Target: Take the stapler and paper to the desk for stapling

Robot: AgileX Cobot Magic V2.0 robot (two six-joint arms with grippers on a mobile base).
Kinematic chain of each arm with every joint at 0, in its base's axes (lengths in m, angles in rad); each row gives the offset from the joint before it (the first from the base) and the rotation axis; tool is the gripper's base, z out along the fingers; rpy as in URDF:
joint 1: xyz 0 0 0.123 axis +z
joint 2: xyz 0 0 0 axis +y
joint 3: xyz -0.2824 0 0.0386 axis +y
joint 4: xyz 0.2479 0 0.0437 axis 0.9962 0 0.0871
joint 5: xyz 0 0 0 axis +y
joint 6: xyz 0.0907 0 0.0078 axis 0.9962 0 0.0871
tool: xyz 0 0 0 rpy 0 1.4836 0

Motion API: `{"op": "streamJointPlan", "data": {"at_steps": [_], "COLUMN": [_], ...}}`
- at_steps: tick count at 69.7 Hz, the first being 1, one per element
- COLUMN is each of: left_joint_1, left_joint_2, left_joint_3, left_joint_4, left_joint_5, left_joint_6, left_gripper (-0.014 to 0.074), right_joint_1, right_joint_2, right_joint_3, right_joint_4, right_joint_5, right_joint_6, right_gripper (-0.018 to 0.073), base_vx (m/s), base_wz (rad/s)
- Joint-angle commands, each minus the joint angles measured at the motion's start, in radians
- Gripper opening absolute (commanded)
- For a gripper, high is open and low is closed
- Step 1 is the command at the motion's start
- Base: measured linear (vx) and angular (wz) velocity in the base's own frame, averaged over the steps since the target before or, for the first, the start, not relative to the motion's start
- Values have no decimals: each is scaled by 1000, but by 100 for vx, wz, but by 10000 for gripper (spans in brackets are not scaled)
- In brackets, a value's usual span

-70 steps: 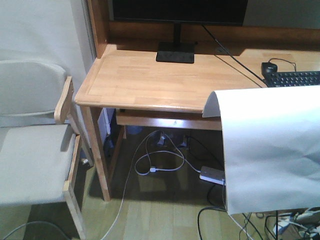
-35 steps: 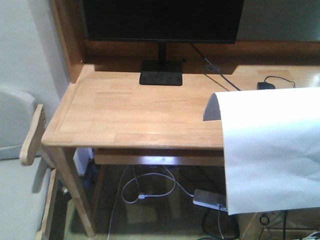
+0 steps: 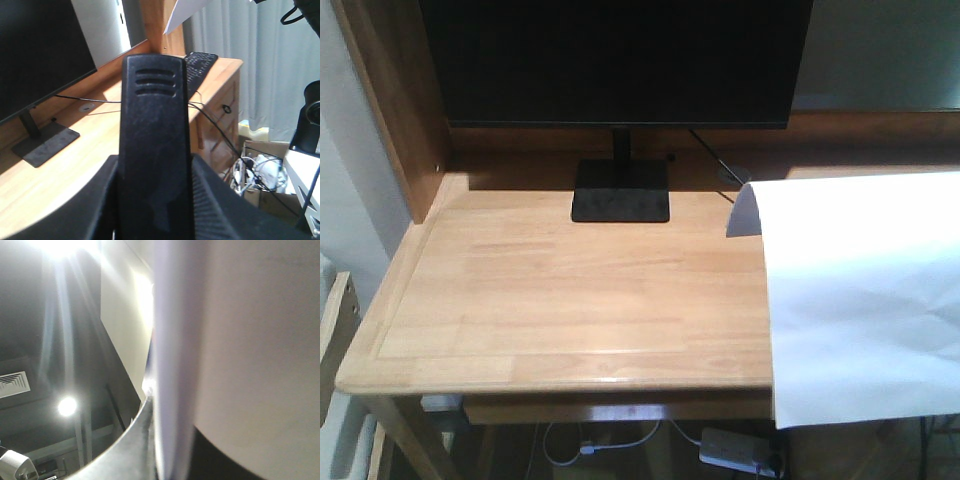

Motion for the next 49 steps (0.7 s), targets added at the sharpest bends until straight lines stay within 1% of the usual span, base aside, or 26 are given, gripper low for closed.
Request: {"op": "streamJointPlan", "data": {"at_steps": [1, 23, 49], "left_joint_1": [-5, -5, -5], "left_joint_2": [21, 21, 21], "left_joint_3": [-23, -23, -23], "left_joint_4": [-24, -24, -24], "left_joint_5": [-114, -114, -114], "left_joint_6": [0, 0, 0], "left_gripper": [-6, -6, -6], "right_joint_1": [-8, -8, -8], "right_joint_2": [8, 8, 8], "right_joint_3": [-25, -25, -25], "right_joint_4": [9, 9, 9], "right_joint_5": [-39, -39, -39], "right_joint_6": [-1, -1, -1], "right_gripper": [-6, -6, -6], "base_vx": [25, 21, 14], "base_wz": [0, 0, -1]}}
